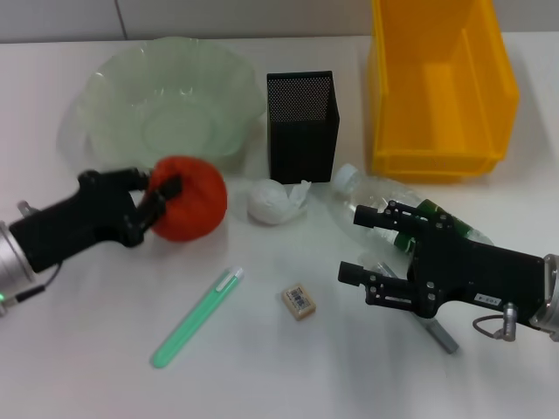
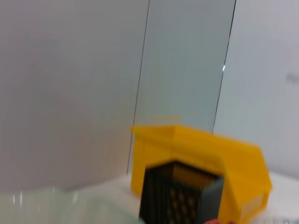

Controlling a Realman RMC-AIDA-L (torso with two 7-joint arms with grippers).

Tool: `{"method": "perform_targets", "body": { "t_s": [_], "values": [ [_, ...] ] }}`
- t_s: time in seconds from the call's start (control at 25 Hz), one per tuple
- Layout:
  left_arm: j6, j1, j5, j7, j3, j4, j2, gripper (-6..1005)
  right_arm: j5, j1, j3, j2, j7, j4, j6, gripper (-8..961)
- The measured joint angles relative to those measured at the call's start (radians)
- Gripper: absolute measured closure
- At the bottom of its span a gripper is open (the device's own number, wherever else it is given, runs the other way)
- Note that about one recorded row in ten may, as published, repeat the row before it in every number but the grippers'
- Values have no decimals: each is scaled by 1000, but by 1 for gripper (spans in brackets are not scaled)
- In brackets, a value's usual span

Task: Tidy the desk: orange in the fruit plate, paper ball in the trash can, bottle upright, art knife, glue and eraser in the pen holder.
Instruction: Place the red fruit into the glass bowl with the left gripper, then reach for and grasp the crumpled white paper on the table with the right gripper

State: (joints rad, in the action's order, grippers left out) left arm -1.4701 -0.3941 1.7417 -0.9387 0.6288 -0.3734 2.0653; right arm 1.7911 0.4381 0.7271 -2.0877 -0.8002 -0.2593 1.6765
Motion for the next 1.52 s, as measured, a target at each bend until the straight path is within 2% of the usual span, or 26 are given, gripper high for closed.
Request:
{"method": "perform_targets", "body": {
  "t_s": [0.32, 0.44, 0.48, 0.6, 1.0, 1.24, 1.52],
  "values": [
    [-32, -27, -100, -72, 0, -99, 3, 825, -13, 16, 0, 0, 0, 17, 0, 199],
    [-5, -40, -163, -68, 0, -104, 5, 825, -13, 24, 0, 0, 0, 23, -1, 199],
    [28, -54, -221, -64, 1, -98, 6, 826, -13, 26, 0, 0, 0, 24, -1, 199],
    [87, -80, -261, -62, 6, -92, 7, 828, -13, 30, 0, 0, 0, 25, -1, 199],
    [316, -157, -259, -61, 129, -92, 7, 819, -15, 31, 0, -1, 1, 26, -2, 200],
    [434, -174, -266, -61, 206, -92, 8, 734, -15, 30, 0, -2, 2, 34, -13, 200],
    [485, -191, -270, -62, 217, -83, 13, 658, -16, 34, 0, -2, 3, 36, -21, 199]
  ]
}}
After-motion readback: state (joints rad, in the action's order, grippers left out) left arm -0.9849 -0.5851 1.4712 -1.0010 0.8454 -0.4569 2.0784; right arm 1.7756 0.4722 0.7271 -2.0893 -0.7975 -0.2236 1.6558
